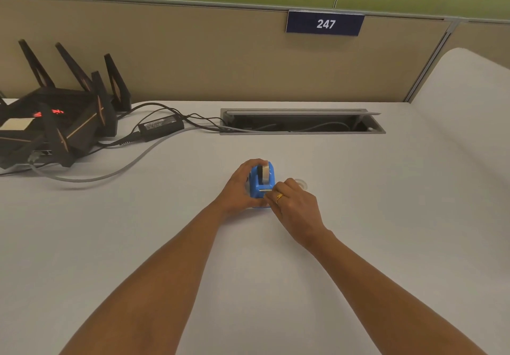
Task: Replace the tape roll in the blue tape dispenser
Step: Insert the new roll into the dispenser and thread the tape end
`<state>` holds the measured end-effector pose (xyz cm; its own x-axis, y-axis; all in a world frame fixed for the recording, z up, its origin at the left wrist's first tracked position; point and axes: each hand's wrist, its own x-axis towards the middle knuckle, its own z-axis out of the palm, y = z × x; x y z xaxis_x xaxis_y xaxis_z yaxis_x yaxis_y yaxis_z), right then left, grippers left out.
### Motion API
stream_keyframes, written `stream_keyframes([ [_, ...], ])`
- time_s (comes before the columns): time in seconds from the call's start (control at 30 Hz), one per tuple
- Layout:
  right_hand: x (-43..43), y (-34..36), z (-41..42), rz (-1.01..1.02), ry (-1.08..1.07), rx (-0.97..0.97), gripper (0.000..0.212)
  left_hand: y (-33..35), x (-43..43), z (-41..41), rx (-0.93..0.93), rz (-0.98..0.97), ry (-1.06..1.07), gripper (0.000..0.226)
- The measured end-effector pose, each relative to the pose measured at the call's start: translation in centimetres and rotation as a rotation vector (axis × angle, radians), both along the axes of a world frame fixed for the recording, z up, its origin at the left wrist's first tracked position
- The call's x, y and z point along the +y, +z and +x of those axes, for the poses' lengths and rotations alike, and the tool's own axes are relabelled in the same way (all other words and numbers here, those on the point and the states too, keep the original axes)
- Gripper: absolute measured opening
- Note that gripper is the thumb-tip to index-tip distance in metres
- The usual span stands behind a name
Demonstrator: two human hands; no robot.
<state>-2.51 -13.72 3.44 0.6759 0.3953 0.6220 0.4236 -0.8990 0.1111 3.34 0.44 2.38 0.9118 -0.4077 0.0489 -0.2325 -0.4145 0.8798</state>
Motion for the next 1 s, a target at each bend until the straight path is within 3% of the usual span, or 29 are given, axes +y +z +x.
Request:
stream_keyframes([
  [0.5,0.1,-1.6,-0.7,-0.032,-0.090,-0.066,0.023,0.0,0.0,-0.3,-0.018,0.028,-0.018,0.085],
  [0.8,-0.2,-1.9,-1.2,-0.049,-0.079,0.042,0.028,0.0,0.6,-0.3,0.055,-0.029,-0.038,0.100],
  [1.0,-0.6,-1.7,-1.5,-0.006,-0.093,0.116,0.022,-0.9,0.3,-0.3,0.097,-0.074,0.066,0.091],
])
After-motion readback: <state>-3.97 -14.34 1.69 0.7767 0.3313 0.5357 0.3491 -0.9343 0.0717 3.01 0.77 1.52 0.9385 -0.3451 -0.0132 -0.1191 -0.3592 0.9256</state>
